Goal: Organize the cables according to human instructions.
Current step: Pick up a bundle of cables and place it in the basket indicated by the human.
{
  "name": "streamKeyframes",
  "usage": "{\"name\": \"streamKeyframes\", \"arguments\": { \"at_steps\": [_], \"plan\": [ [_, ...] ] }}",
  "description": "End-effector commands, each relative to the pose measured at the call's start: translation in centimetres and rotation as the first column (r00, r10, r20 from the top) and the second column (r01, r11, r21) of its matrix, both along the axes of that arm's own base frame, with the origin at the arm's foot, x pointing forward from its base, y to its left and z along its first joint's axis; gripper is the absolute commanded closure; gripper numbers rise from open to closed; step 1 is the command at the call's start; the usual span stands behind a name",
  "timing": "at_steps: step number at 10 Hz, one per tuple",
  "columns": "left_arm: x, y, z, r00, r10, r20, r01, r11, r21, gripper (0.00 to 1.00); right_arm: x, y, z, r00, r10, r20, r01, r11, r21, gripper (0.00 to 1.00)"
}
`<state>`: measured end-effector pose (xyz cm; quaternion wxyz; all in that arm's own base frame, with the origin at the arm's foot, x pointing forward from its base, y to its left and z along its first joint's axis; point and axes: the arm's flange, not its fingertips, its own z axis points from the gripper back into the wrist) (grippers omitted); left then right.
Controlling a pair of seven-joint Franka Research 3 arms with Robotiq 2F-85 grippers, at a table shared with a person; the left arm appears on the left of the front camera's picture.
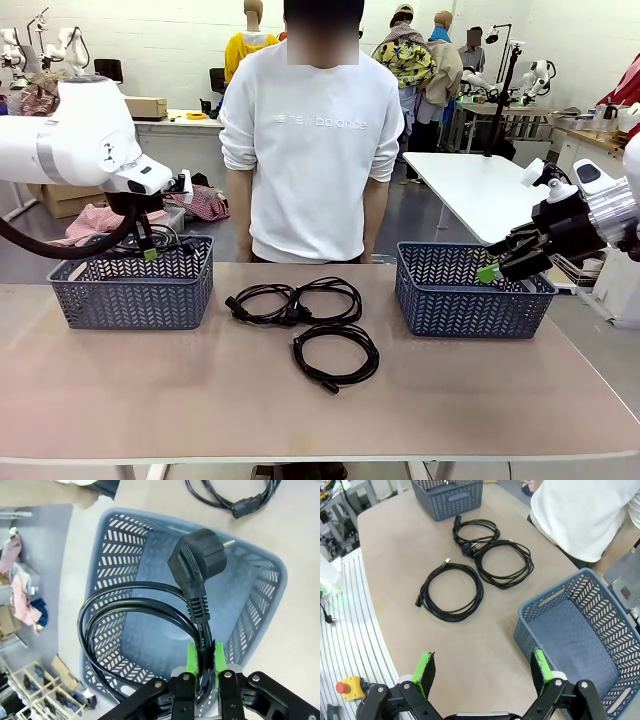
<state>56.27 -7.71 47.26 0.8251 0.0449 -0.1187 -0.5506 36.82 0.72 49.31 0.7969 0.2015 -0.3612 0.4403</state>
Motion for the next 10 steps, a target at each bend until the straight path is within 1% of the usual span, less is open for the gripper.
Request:
{"name": "streamKeyframes", "arguments": {
  "at_steps": [1,2,3,4,5,6,7,8,9,10],
  "plan": [
    [0.78,0.19,0.44,1.0,0.017,0.01,-0.017,1.0,-0.014,1.0,0.26,-0.05,-0.02,1.0,0.019,0.023,-0.02,1.0,0.018,0.0],
    [0.88,0.31,0.45,0.999,0.029,0.016,-0.029,1.0,-0.007,1.0,0.26,-0.05,-0.02,1.0,0.019,0.023,-0.02,1.0,0.018,0.0],
    [1.05,0.46,0.38,0.999,0.041,0.028,-0.041,0.999,0.007,0.78,0.26,-0.05,-0.02,1.0,0.019,0.023,-0.02,1.0,0.018,0.0],
    [1.25,0.58,0.13,0.998,0.047,0.029,-0.048,0.999,0.009,0.66,0.26,-0.05,-0.02,1.0,0.019,0.023,-0.02,1.0,0.018,0.0],
    [1.36,0.75,-0.1,0.998,0.054,0.032,-0.055,0.998,0.008,0.59,0.26,-0.05,-0.02,1.0,0.019,0.023,-0.02,1.0,0.018,0.0],
    [1.38,0.74,-0.15,0.997,0.065,0.035,-0.065,0.998,0.008,0.47,0.26,-0.05,-0.02,1.0,0.019,0.023,-0.02,1.0,0.018,0.0],
    [1.29,0.58,-0.13,0.997,0.071,0.031,-0.071,0.997,0.005,0.4,0.26,-0.05,-0.02,1.0,0.019,0.023,-0.02,1.0,0.018,0.0],
    [1.21,0.17,-0.12,0.998,0.06,0.016,-0.06,0.998,0.002,0.28,0.26,-0.05,-0.02,1.0,0.019,0.023,-0.02,1.0,0.018,0.0],
    [1.16,-0.05,0.04,0.998,0.061,0.007,-0.061,0.998,-0.002,0.21,0.26,-0.05,-0.02,1.0,0.019,0.023,-0.02,1.0,0.018,0.0],
    [1.12,-0.02,0.18,0.998,0.068,-0.004,-0.068,0.998,-0.007,0.09,0.26,-0.05,-0.02,1.0,0.019,0.023,-0.02,1.0,0.018,0.0]
  ]
}}
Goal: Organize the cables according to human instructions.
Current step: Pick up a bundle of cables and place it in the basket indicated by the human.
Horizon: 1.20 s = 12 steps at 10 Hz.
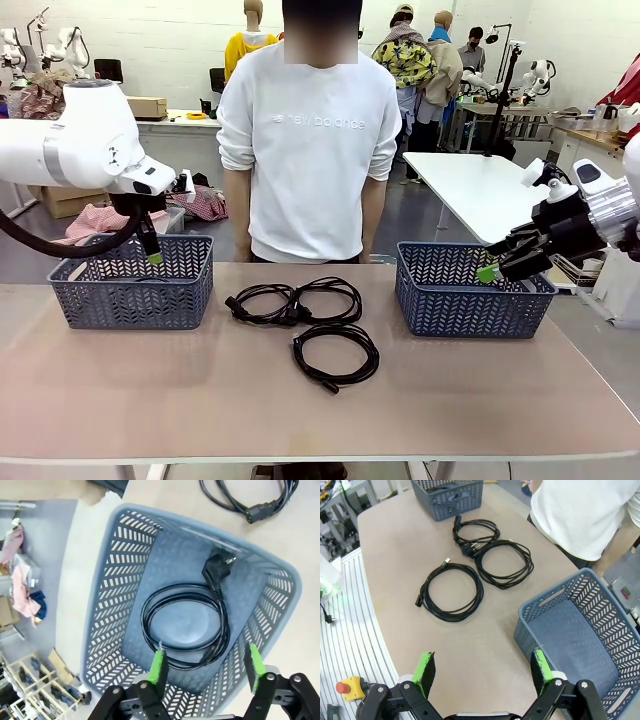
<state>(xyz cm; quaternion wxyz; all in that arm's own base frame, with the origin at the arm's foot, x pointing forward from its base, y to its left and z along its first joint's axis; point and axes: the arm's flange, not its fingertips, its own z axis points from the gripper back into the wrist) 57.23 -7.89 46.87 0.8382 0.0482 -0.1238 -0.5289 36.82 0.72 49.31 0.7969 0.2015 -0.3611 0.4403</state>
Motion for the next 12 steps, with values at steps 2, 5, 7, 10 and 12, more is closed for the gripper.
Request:
{"name": "streamKeyframes", "arguments": {
  "at_steps": [2,5,7,10,12],
  "plan": [
    [0.26,0.32,0.62,0.999,0.036,-0.039,-0.036,0.999,-0.007,0.0,0.26,-0.05,-0.02,1.0,0.019,0.023,-0.02,1.0,0.018,0.0],
    [0.57,0.33,0.55,0.997,0.048,-0.066,-0.049,0.999,-0.013,0.0,0.26,-0.05,-0.02,1.0,0.019,0.023,-0.02,1.0,0.018,0.0],
    [0.73,0.42,0.45,0.995,0.072,-0.072,-0.076,0.996,-0.053,0.0,0.26,-0.05,-0.02,1.0,0.019,0.023,-0.02,1.0,0.018,0.0],
    [0.04,0.29,0.23,0.998,0.041,-0.054,-0.041,0.999,-0.006,0.0,0.26,-0.05,-0.02,1.0,0.019,0.023,-0.02,1.0,0.018,0.0],
    [0.04,0.29,0.23,0.998,0.041,-0.054,-0.041,0.999,-0.006,0.0,0.26,-0.05,-0.02,1.0,0.019,0.023,-0.02,1.0,0.018,0.0]
  ]
}}
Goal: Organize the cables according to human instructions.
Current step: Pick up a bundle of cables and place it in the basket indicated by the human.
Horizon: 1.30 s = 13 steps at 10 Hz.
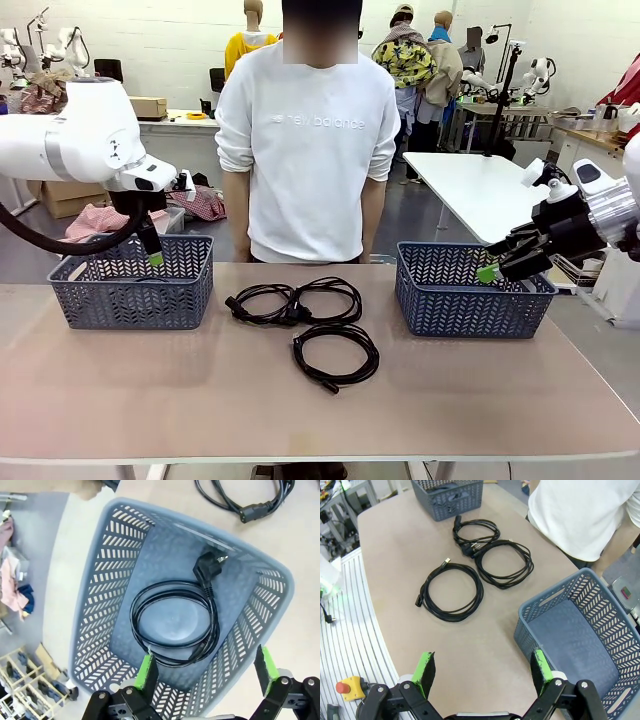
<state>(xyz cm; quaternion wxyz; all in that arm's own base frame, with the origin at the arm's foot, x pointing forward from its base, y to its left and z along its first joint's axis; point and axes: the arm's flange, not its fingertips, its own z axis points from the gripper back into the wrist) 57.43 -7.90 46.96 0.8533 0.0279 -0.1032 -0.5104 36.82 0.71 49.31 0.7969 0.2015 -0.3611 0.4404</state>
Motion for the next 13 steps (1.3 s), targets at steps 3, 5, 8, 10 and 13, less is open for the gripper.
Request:
{"name": "streamKeyframes", "arguments": {
  "at_steps": [3,5,8,10,13],
  "plan": [
    [-0.2,0.3,0.1,1.0,-0.003,0.004,0.003,1.0,0.011,0.0,0.3,-0.1,0.0,1.0,0.019,0.023,-0.02,1.0,0.018,0.0],
    [-1.2,-0.8,-0.1,1.0,-0.023,0.02,0.023,1.0,-0.004,0.0,0.3,-0.1,0.0,1.0,0.019,0.023,-0.02,1.0,0.018,0.0],
    [-5.8,-3.2,0.0,0.998,-0.032,0.05,0.035,0.997,-0.073,0.0,0.3,-0.1,0.0,1.0,0.019,0.023,-0.02,1.0,0.018,0.0],
    [-9.1,-4.2,-1.2,0.998,-0.021,0.056,0.028,0.992,-0.124,0.0,0.3,-0.1,0.0,1.0,0.019,0.023,-0.02,1.0,0.018,0.0],
    [-14.6,-6.3,-2.7,0.993,-0.071,0.097,0.088,0.98,-0.18,0.0,0.3,-0.1,0.0,1.0,0.019,0.023,-0.02,1.0,0.018,0.0]
  ]
}}
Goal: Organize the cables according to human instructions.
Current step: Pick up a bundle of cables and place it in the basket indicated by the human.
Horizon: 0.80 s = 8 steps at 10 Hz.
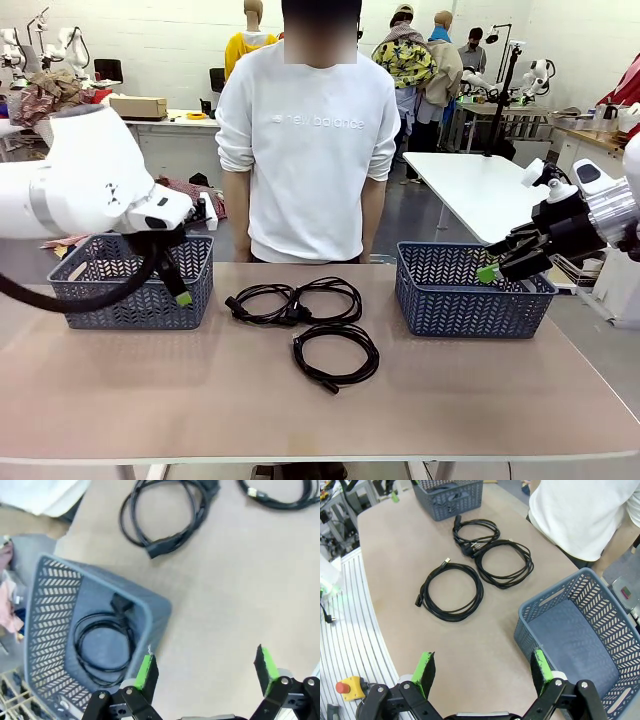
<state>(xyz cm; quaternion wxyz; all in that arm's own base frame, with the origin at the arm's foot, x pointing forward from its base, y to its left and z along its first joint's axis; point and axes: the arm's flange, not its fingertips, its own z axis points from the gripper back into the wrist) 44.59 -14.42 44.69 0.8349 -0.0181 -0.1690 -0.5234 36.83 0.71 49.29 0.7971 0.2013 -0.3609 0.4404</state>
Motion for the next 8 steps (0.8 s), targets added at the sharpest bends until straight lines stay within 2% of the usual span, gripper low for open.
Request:
{"name": "streamKeyframes", "arguments": {
  "at_steps": [1,3,6,8],
  "plan": [
    [-3.1,-0.4,-1.1,0.998,-0.055,0.016,0.056,0.997,-0.048,0.0,0.2,0.0,0.0,1.0,0.019,0.023,-0.02,1.0,0.019,0.0],
    [-5.0,-1.4,-2.4,0.994,-0.105,-0.021,0.103,0.992,-0.077,0.0,0.2,0.0,0.0,1.0,0.019,0.023,-0.02,1.0,0.019,0.0],
    [-5.4,-1.8,-3.0,0.992,-0.108,-0.061,0.107,0.994,-0.013,0.0,0.2,0.0,0.0,1.0,0.019,0.023,-0.02,1.0,0.019,0.0],
    [-5.7,-3.0,-2.8,0.994,-0.101,-0.04,0.099,0.994,-0.04,0.0,0.2,0.0,0.0,1.0,0.019,0.023,-0.02,1.0,0.019,0.0]
  ]
}}
